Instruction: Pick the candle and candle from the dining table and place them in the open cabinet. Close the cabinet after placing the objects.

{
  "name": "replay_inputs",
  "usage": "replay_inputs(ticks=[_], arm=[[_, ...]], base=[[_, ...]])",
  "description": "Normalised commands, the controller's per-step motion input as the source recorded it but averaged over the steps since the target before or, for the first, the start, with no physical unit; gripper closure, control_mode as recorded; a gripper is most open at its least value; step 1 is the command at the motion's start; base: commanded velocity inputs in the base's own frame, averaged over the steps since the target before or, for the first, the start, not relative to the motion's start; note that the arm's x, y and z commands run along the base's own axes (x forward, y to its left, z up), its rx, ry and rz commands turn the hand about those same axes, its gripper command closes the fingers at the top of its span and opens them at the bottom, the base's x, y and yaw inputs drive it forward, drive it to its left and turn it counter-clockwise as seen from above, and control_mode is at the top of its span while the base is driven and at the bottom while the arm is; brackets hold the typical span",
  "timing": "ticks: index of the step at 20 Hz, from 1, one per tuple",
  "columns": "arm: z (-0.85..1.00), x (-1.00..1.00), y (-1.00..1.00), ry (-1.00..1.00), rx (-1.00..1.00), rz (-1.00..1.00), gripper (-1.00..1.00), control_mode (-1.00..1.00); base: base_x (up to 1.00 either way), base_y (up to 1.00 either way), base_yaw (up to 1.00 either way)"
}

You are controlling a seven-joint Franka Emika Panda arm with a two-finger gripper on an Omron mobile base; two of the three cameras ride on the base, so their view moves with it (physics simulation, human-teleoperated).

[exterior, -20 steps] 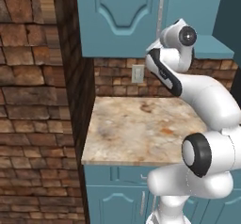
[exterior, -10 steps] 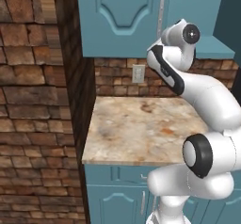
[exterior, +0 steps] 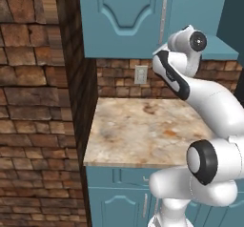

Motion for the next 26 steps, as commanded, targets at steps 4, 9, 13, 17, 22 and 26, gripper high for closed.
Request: replay_inputs(ticks=[4,9,13,17,22,26], arm=[[-0.56,-0.25,-0.92,-0.04,-0.01,-0.04,-1.0,-1.0],[-0.27,-0.41,-0.53,-0.03,0.0,-0.07,-1.0,-1.0],[0.16,-0.64,0.29,0.02,-0.05,-0.18,-1.0,-1.0],[0.32,-0.49,0.46,0.19,-0.05,-0.21,-1.0,-1.0],[0.11,-0.66,0.09,0.19,0.0,-0.14,-1.0,-1.0],[-0.02,-0.91,-0.06,0.0,0.0,-0.02,-1.0,-1.0]], base=[[0.0,0.0,0.0],[0.0,0.0,0.0],[0.0,0.0,0.0],[0.0,0.0,0.0],[0.0,0.0,0.0],[0.0,0.0,0.0]])
